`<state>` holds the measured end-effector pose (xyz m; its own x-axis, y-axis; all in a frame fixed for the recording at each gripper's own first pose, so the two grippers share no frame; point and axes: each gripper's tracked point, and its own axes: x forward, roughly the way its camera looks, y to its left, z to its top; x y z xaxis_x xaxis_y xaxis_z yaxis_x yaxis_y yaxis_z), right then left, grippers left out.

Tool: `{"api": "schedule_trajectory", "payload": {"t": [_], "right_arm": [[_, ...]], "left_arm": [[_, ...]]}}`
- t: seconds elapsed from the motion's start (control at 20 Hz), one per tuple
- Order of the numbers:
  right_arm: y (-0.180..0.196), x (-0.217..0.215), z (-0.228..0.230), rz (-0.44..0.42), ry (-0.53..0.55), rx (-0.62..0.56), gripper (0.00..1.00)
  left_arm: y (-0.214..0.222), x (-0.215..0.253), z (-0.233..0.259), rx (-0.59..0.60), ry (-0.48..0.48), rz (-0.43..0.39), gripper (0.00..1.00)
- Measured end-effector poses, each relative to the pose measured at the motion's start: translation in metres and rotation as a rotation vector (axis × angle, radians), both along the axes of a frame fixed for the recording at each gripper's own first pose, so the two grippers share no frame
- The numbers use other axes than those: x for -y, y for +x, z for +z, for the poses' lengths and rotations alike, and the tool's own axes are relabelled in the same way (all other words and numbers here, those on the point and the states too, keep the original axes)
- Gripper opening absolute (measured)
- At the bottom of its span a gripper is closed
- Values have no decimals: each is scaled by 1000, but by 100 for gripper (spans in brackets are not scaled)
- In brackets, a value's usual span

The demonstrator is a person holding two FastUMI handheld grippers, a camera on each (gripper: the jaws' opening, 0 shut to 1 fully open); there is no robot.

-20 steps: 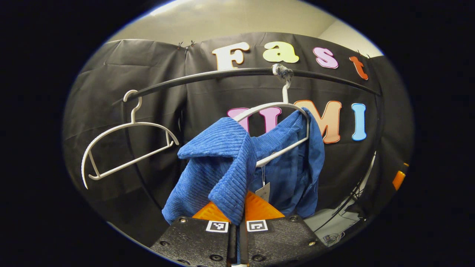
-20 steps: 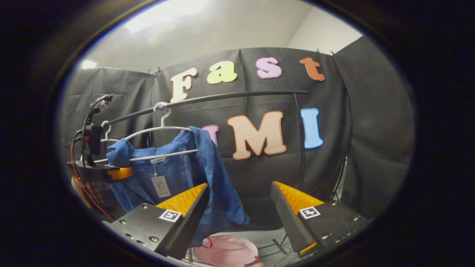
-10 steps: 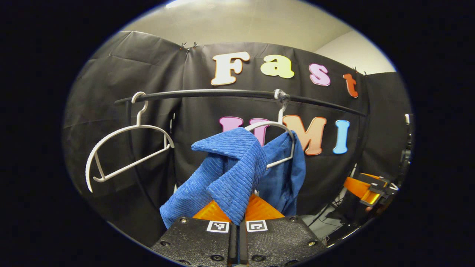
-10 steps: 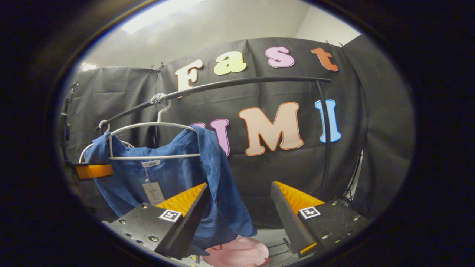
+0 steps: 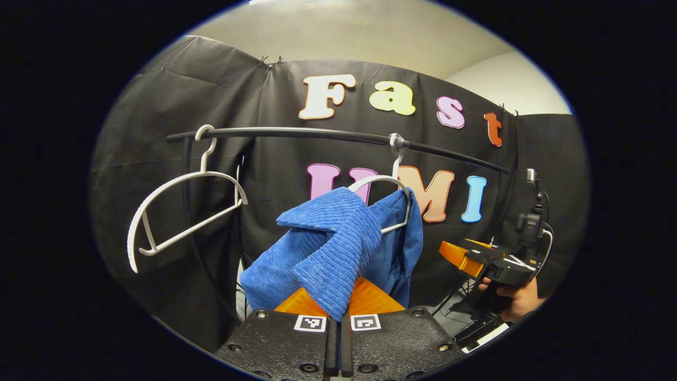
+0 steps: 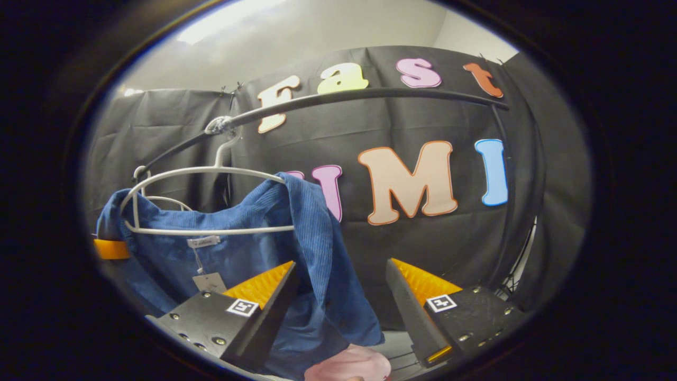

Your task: Grasp the clothes on the hanger with both hands and then place them into the laundry hamper below.

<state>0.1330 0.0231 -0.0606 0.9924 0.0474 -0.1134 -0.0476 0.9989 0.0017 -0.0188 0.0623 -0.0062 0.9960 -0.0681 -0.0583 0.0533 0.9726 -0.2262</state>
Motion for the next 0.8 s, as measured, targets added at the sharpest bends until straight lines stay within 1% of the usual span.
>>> {"api": "schedule_trajectory", "payload": {"t": [0.15,0.2,0.25,0.4,0.45,0.5,0.55,0.65,0.7,0.75,0.8], "right_arm": [[22,-16,-5,26,-6,-12,99],[29,-23,-8,39,-7,-25,95],[38,-31,-12,54,-7,-30,100],[64,-42,-20,59,-30,-34,100],[73,-42,-24,47,-31,-43,95],[79,-43,-26,44,-22,-48,99],[87,-44,-28,36,-15,-52,94],[95,-44,-28,23,-5,-54,65],[99,-44,-29,20,-10,-56,63],[101,-42,-28,11,-15,-57,66],[104,-41,-25,3,9,-43,47]], "left_arm": [[-4,-1,0,-6,21,3,3],[-5,-1,-1,-8,28,1,3],[-6,-2,0,-7,34,2,3],[-9,-9,-2,-14,45,18,4],[-11,-12,-1,-18,43,27,4],[-13,-15,-1,-17,38,34,4],[-15,-17,1,-15,37,41,4],[-18,-24,1,-13,45,61,4],[-19,-26,0,-19,47,68,3],[-21,-29,-1,-24,47,76,3],[-21,-31,-3,-28,46,86,3]]}}
